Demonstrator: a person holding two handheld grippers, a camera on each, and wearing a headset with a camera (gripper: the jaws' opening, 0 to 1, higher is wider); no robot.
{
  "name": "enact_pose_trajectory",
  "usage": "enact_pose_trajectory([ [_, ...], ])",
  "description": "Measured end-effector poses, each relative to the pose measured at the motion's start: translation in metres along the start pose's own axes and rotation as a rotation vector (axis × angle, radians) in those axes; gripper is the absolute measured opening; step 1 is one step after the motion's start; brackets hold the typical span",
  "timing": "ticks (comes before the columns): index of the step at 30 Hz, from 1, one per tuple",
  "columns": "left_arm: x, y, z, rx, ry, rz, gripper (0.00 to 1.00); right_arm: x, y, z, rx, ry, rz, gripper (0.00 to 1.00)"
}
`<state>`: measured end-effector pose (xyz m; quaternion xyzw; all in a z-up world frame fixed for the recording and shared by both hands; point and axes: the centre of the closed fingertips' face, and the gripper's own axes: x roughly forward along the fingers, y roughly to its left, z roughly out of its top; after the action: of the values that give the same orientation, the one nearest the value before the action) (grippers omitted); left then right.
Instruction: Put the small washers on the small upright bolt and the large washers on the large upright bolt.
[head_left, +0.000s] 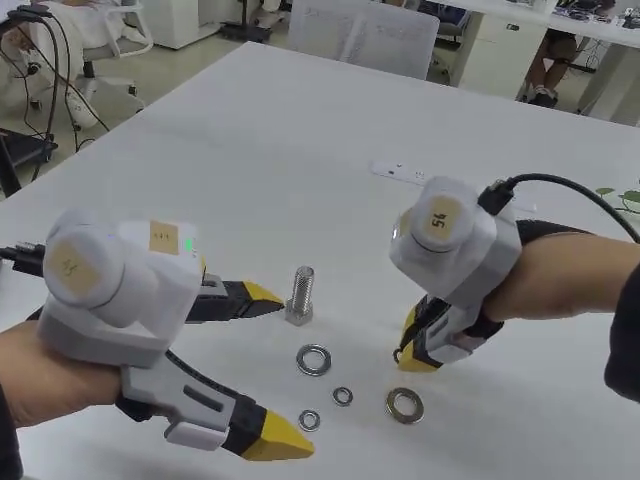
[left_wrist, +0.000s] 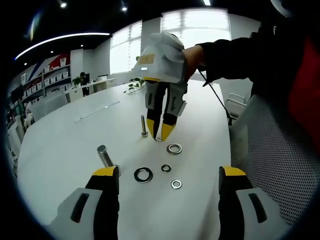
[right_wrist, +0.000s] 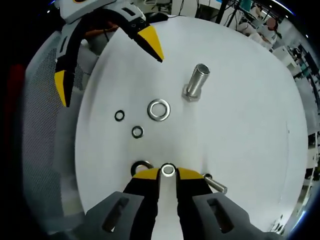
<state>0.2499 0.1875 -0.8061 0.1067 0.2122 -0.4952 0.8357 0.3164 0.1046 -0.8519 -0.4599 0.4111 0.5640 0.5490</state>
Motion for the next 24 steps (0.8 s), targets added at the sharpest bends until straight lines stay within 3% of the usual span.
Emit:
enact_pose_trajectory([
  [12, 0.002, 0.000, -0.001, -0.001, 0.003, -0.002, 0.81, -0.004, -0.003, -0.023, 0.048, 0.001, -0.007, 0.14],
  [24, 0.003, -0.001, -0.001, 0.002, 0.009, -0.005, 0.81, -0.025, -0.017, -0.046, 0.098, 0.006, -0.056, 0.14],
])
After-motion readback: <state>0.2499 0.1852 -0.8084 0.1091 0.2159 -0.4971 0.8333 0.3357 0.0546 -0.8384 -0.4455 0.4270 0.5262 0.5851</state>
